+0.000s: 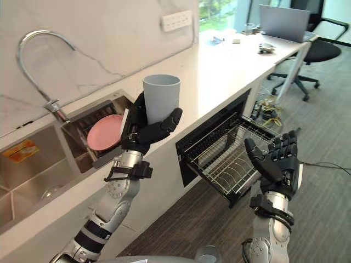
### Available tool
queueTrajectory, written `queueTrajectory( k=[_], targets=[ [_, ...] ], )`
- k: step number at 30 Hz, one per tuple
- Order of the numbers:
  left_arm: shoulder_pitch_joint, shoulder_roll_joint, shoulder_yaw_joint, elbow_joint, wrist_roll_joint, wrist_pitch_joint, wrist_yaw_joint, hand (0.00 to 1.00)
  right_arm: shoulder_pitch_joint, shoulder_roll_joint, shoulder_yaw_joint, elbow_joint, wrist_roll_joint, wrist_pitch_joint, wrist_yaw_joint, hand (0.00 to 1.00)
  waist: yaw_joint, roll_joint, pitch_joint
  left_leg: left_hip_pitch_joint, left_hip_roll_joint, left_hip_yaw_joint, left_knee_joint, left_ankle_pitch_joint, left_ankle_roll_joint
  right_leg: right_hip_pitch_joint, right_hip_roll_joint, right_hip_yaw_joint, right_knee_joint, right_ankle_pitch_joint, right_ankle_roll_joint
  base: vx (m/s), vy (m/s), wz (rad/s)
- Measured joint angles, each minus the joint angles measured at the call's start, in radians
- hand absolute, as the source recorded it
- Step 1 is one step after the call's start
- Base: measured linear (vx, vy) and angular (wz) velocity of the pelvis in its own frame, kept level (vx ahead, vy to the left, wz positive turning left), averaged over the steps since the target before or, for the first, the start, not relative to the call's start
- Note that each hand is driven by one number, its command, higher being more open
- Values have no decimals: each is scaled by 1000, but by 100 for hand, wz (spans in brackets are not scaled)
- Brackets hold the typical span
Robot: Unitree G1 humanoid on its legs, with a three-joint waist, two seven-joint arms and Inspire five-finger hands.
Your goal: Walk over to the sink, pick up the cup, carry it to the dishwasher, place the cup inside the dishwasher, then close the dishwasher door
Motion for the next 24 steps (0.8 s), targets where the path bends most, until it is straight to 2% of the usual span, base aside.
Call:
queueTrajectory(
  k=[1, 2, 3, 4, 6, 10, 14, 17, 18, 21, 24],
  targets=[
    [4, -3, 17, -5, 18, 9, 22, 0, -10, 9, 34, 6, 0, 0, 11, 100, 4, -7, 8, 19, 7, 51, -12, 0, 0, -2, -37, -94, -7, -6, -14, -60, 89, -110],
    [7, 0, 32, -10, 21, 11, 33, 0, -19, 10, 66, 16, 0, 0, 19, 100, 5, -20, 16, 31, 12, 84, -14, -2, -4, 1, -50, -129, -22, 13, -12, -50, 78, -119],
    [8, 12, 59, -11, 21, 12, 36, 0, -24, 11, 103, 27, 0, 0, 31, 100, 11, -35, 20, 35, 18, 115, -14, -3, -12, 3, -56, -157, -56, 63, -14, -18, 21, -96],
    [11, 22, 94, -11, 21, 12, 36, 0, -37, 10, 126, 41, -3, 0, 37, 100, 18, -48, 24, 36, 21, 143, -11, 4, -26, 3, -57, -164, -90, 133, -4, 3, -16, -73],
    [18, 27, 163, -8, 12, 11, 34, 0, -89, 0, 137, 100, -3, 0, 41, 100, 20, -49, 35, 37, 41, 159, -5, 7, -39, -2, -34, -144, -100, 159, -5, 28, -53, -50],
    [20, 38, 253, 1, -59, -9, 30, 0, -142, -45, 133, 193, 5, 2, 29, 100, 32, -53, 60, 79, 83, 191, -5, 6, -65, -10, 4, -121, -38, 161, -5, 5, -69, -31],
    [38, 22, 246, 1, -67, -9, 6, 0, -147, -64, 110, 181, 11, 9, 30, 100, 35, -63, 68, 102, 85, 189, -7, 4, -60, -32, -8, -121, 62, 157, 0, -60, 4, 3],
    [53, 2, 216, -1, -58, 4, -11, 0, -136, -65, 110, 156, 32, 22, 33, 100, 31, -97, 85, 56, 87, 115, 91, -42, -57, 7, -42, -152, 83, 70, 3, -49, -49, 59],
    [71, -4, 206, -2, -49, 7, -10, 0, -137, -70, 113, 155, 49, 23, 39, 100, 32, -91, 89, 28, 105, 86, 146, -69, -65, 42, -36, -184, 37, 47, -7, -35, -117, 65],
    [130, -18, 204, -3, -46, 11, -11, 0, -137, -77, 117, 151, 55, 39, 48, 100, 41, -39, 98, -11, 150, 34, 203, -88, -84, 59, -8, -229, 31, 32, -26, -16, -81, 41],
    [158, -14, 201, -2, -46, 8, -2, 0, -137, -85, 110, 108, 55, 74, 49, 100, 42, -29, 97, -21, 144, 22, 202, -81, -88, 19, -29, -235, 126, -32, -33, 60, -88, 17]
  ],
)
